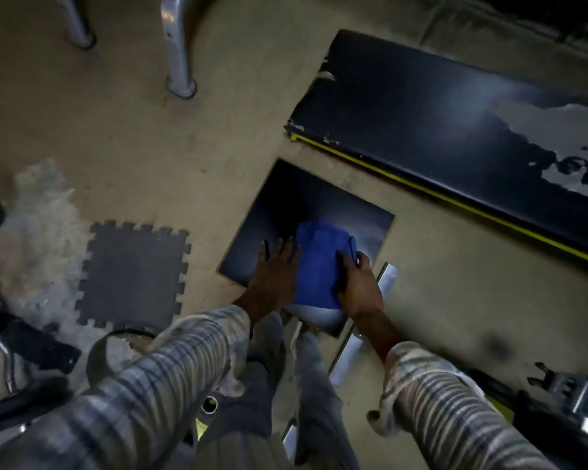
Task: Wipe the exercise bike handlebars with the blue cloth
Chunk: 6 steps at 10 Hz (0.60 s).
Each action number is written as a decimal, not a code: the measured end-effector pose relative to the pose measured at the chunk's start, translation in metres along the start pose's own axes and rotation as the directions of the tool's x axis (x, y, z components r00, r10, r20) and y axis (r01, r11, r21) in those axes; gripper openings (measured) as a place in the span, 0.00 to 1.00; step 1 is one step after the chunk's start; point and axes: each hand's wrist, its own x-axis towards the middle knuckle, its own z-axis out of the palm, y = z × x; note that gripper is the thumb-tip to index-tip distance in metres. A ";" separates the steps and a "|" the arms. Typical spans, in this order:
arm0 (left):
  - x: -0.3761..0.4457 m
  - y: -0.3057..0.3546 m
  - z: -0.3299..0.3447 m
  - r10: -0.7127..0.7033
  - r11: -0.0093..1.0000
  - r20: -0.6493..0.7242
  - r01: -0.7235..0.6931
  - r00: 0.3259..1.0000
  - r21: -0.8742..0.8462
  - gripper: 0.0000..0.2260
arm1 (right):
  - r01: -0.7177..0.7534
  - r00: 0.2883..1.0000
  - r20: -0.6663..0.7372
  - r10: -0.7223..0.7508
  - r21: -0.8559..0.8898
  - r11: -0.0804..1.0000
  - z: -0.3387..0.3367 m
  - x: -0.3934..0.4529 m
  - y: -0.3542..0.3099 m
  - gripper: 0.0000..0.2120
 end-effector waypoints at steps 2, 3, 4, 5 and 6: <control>0.001 0.000 0.004 0.070 0.996 -0.129 -0.063 0.989 0.062 0.39 | 0.051 0.988 -0.122 -0.096 -0.326 0.944 0.011 -0.002 0.000 0.39; 0.005 0.001 0.012 0.146 0.988 -0.151 -0.137 0.978 0.071 0.38 | 0.112 0.983 -0.088 -0.160 -0.403 0.909 0.023 0.003 -0.003 0.39; 0.008 0.000 0.015 0.171 0.983 -0.060 -0.166 0.983 0.081 0.39 | 0.112 0.989 -0.035 -0.141 -0.438 0.892 0.037 0.008 -0.001 0.37; 0.012 -0.006 0.019 0.149 0.985 -0.016 -0.147 0.989 0.086 0.41 | 0.130 0.987 -0.029 -0.158 -0.437 0.890 0.045 0.014 0.001 0.38; 0.012 -0.007 0.019 0.173 0.982 -0.029 -0.170 0.984 0.085 0.39 | 0.122 0.992 0.039 -0.116 -0.408 0.905 0.043 0.014 -0.002 0.37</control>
